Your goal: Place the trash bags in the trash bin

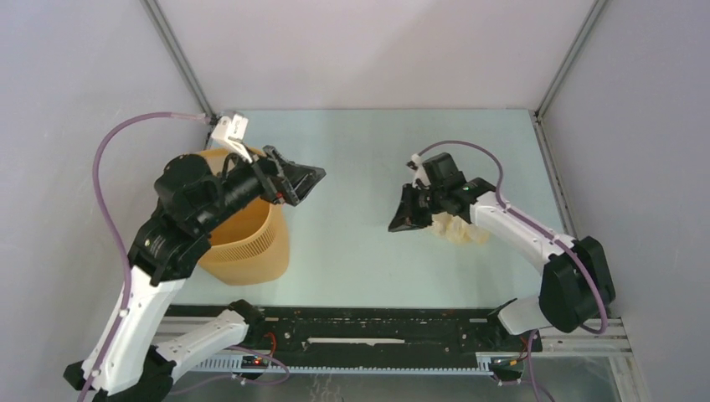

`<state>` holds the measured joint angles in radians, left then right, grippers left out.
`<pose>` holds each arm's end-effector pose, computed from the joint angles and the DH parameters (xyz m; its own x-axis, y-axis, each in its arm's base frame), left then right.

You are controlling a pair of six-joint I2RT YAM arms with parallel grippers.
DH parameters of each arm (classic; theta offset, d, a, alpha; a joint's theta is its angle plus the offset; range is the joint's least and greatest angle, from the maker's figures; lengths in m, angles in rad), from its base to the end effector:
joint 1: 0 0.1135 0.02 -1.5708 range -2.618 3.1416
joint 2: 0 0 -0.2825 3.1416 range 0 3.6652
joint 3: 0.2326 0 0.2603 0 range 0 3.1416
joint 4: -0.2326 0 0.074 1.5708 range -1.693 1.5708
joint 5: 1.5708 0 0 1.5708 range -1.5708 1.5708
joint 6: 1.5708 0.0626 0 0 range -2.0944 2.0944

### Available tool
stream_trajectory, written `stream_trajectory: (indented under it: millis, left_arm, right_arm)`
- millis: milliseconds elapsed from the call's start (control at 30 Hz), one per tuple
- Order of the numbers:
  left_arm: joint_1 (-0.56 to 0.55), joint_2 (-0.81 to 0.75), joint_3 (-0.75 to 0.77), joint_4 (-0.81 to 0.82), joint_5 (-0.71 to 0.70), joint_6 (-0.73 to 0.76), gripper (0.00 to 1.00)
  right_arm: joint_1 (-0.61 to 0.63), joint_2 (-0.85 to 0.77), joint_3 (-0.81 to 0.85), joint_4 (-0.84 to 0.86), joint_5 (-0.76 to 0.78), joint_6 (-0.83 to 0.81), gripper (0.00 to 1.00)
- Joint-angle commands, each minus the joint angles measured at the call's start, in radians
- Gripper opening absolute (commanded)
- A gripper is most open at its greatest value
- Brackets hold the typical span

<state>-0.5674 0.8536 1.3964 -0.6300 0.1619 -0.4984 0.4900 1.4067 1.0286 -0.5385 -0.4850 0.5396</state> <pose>0.1257 -0.0921 0.4968 -0.3828 -0.3155 -0.8683 0.5497 0.6776 -0.4885 0.2599 0.1717 0.2518 -0.9432 0.0121 -0.3320 -0.2122 0.7470 0.6300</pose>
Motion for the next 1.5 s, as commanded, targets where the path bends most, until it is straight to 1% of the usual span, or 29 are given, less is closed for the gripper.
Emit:
stream_trajectory:
  millis: [0, 67, 100, 167, 233, 267, 300, 333, 367, 400, 500, 600, 667, 767, 833, 867, 933, 967, 1033, 1067, 1100, 1167, 1233, 1333, 1467]
  left_arm:
    - [-0.007, 0.074, 0.1, 0.043, 0.044, -0.011, 1.0]
    - [-0.007, 0.071, 0.067, 0.069, 0.057, -0.033, 1.0]
    - [-0.008, 0.067, 0.043, 0.081, 0.061, -0.051, 1.0]
    - [-0.008, 0.063, 0.015, 0.092, 0.075, -0.074, 1.0]
    - [-0.007, 0.074, 0.034, 0.068, 0.079, -0.066, 1.0]
    - [-0.008, 0.085, 0.061, 0.047, 0.079, -0.044, 1.0]
    - [-0.009, 0.093, 0.087, 0.034, 0.078, -0.025, 1.0]
    - [-0.017, 0.097, 0.093, 0.035, 0.08, -0.005, 1.0]
    - [-0.03, 0.097, 0.092, 0.042, 0.082, 0.017, 1.0]
    - [-0.04, 0.095, 0.084, 0.056, 0.088, 0.029, 1.0]
    - [-0.05, 0.093, 0.048, 0.092, 0.138, 0.02, 1.0]
    - [-0.057, 0.088, 0.032, 0.093, 0.144, 0.001, 1.0]
    - [-0.061, 0.078, 0.024, 0.092, 0.144, -0.001, 1.0]
    - [-0.063, 0.062, 0.016, 0.075, 0.119, 0.023, 1.0]
    - [-0.063, 0.061, 0.031, 0.045, 0.09, 0.05, 1.0]
    - [-0.063, 0.062, 0.044, 0.03, 0.073, 0.068, 1.0]
    - [-0.063, 0.062, 0.06, 0.01, 0.05, 0.088, 1.0]
    - [-0.063, 0.059, 0.058, 0.008, 0.037, 0.093, 1.0]
    - [-0.063, 0.057, 0.048, 0.007, 0.025, 0.093, 1.0]
    - [-0.062, 0.064, 0.044, 0.004, 0.025, 0.09, 1.0]
    - [-0.063, 0.076, 0.046, 0.002, 0.025, 0.085, 1.0]
    - [-0.063, 0.092, 0.043, 0.005, 0.033, 0.069, 1.0]
    - [-0.066, 0.115, 0.04, 0.034, 0.089, 0.063, 1.0]
    - [-0.087, 0.173, 0.061, 0.044, 0.152, 0.062, 1.0]
    - [-0.124, 0.25, 0.088, 0.006, 0.173, 0.06, 1.0]
  right_arm:
    - [0.058, 0.022, 0.114, 0.03, -0.071, 0.053, 0.21]
    - [0.051, -0.021, 0.117, 0.004, 0.0, 0.042, 0.27]
    - [0.041, -0.046, 0.116, -0.018, 0.031, 0.031, 0.33]
    - [0.0, -0.098, 0.116, -0.08, 0.076, 0.008, 0.51]
    - [-0.053, -0.149, 0.127, -0.19, 0.161, -0.01, 0.67]
    - [-0.076, -0.171, 0.13, -0.233, 0.217, -0.015, 0.75]
    - [-0.095, -0.193, 0.132, -0.275, 0.314, -0.009, 0.95]
    - [-0.104, -0.213, 0.133, -0.314, 0.424, 0.004, 0.99]
    - [-0.103, -0.227, 0.131, -0.336, 0.556, 0.014, 0.99]
    - [-0.097, -0.238, 0.125, -0.334, 0.647, 0.009, 1.0]
    - [-0.108, -0.222, 0.127, -0.312, 0.797, 0.01, 1.0]
    - [-0.146, -0.186, 0.141, -0.314, 0.818, 0.075, 1.0]
    - [-0.147, -0.157, 0.14, -0.308, 0.824, 0.107, 1.0]
    - [-0.142, -0.098, 0.14, -0.322, 0.844, 0.162, 1.0]
    - [-0.143, -0.058, 0.141, -0.321, 0.818, 0.183, 1.0]
    - [-0.144, -0.04, 0.14, -0.312, 0.796, 0.179, 0.97]
    - [-0.143, -0.006, 0.14, -0.278, 0.767, 0.159, 0.84]
    - [-0.142, 0.009, 0.14, -0.269, 0.754, 0.156, 0.73]
    - [-0.146, 0.027, 0.14, -0.244, 0.698, 0.153, 0.45]
    - [-0.145, 0.028, 0.141, -0.233, 0.659, 0.161, 0.33]
    - [-0.143, 0.024, 0.14, -0.225, 0.616, 0.17, 0.28]
    - [-0.132, 0.017, 0.14, -0.199, 0.48, 0.176, 0.21]
    - [-0.116, 0.01, 0.141, -0.174, 0.334, 0.174, 0.12]
    - [-0.08, -0.008, 0.141, -0.133, 0.192, 0.194, 0.0]
    - [-0.057, -0.05, 0.14, -0.067, 0.04, 0.248, 0.0]
